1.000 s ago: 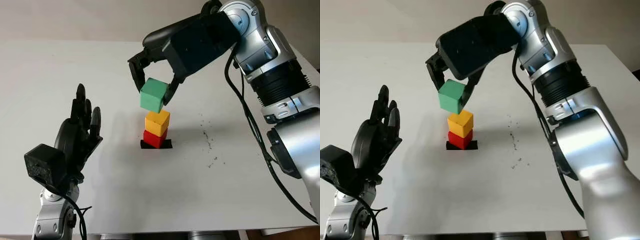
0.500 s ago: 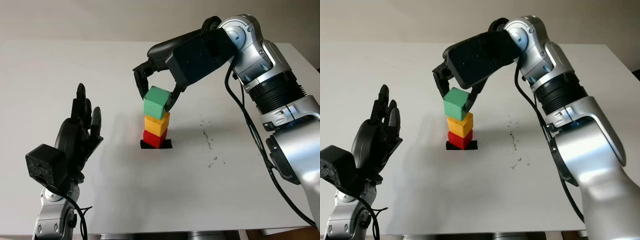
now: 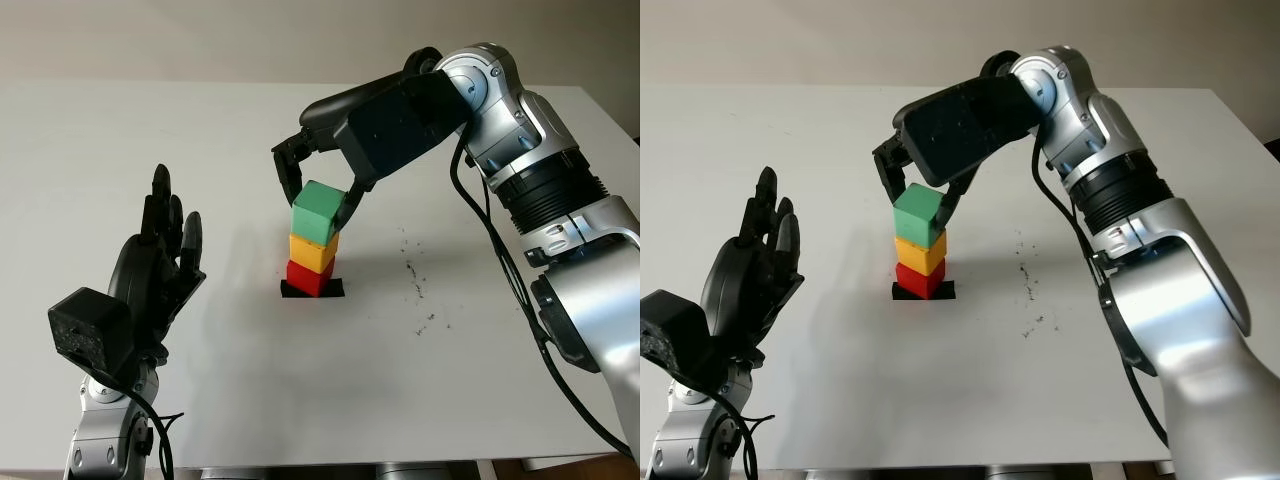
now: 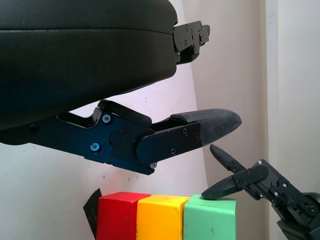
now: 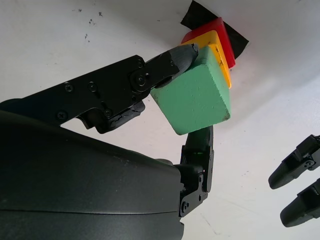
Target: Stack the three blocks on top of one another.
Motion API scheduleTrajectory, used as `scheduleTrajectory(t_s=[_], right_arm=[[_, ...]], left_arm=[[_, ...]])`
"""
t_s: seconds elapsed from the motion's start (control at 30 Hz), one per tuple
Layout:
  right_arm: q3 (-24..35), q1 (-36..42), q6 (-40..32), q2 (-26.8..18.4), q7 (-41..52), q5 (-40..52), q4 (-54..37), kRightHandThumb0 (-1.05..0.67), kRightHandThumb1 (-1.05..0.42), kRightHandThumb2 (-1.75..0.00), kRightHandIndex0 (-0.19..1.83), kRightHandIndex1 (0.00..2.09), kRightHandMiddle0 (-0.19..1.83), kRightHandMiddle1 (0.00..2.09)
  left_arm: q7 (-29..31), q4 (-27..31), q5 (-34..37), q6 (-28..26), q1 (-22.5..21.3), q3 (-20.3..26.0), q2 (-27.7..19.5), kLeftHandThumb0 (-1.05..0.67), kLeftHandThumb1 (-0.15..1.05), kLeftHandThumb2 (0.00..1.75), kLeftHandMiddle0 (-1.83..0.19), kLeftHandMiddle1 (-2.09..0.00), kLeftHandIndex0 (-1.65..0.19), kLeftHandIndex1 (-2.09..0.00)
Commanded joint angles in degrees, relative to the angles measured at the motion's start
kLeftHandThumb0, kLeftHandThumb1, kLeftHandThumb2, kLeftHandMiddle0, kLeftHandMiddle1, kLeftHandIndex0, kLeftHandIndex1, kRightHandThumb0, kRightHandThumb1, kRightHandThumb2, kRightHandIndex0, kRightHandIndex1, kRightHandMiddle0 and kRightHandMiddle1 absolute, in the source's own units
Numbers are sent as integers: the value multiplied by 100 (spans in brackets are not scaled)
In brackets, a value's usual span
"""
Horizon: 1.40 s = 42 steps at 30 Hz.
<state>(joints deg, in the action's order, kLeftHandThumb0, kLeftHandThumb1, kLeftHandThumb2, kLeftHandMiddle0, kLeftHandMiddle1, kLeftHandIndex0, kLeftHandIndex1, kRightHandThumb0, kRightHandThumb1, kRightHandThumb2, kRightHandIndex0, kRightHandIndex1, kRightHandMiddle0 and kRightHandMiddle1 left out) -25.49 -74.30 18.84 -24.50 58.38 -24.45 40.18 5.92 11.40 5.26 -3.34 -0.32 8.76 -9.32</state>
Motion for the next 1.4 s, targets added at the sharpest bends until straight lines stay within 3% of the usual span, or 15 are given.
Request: scheduleTrajectory(t_s=[0.0, 0.6, 0.7, 0.83, 1.03, 1.37], right_arm=[[41, 29, -5, 4, 10, 72, 13, -38, -97, -5, 22, 5, 32, 165], [12, 51, 27, -29, 90, 89, 5, -41, -98, -6, 23, 5, 27, 165], [-3, 41, 63, -39, 132, 78, 61, -45, -96, -5, 17, 3, 22, 137], [14, 53, 155, -57, 163, 97, 76, -49, -91, -5, 4, 2, 10, 80], [-12, 32, -26, -65, 212, 8, -6, -53, -87, -5, -13, 2, 3, 28], [80, 112, -10, -66, 105, 100, -49, -56, -83, -4, -19, 0, -9, 9]], left_arm=[[8, 24, -5, 78, 36, -19, 7, -70, 105, 65, 18, -5, 19, -5], [3, -13, -11, 192, 73, -32, 68, -68, 105, 65, 18, -5, 18, -5], [12, -41, 0, 229, 74, -32, 76, -67, 105, 66, 18, -6, 18, -5], [-22, -29, -20, 196, 72, -35, 91, -68, 105, 65, 17, -6, 18, -5], [-45, -71, -36, 234, 57, -39, 113, -68, 105, 64, 17, -6, 18, -5], [3, -146, 18, 334, 47, -24, 132, -68, 105, 63, 18, -5, 19, -5]])
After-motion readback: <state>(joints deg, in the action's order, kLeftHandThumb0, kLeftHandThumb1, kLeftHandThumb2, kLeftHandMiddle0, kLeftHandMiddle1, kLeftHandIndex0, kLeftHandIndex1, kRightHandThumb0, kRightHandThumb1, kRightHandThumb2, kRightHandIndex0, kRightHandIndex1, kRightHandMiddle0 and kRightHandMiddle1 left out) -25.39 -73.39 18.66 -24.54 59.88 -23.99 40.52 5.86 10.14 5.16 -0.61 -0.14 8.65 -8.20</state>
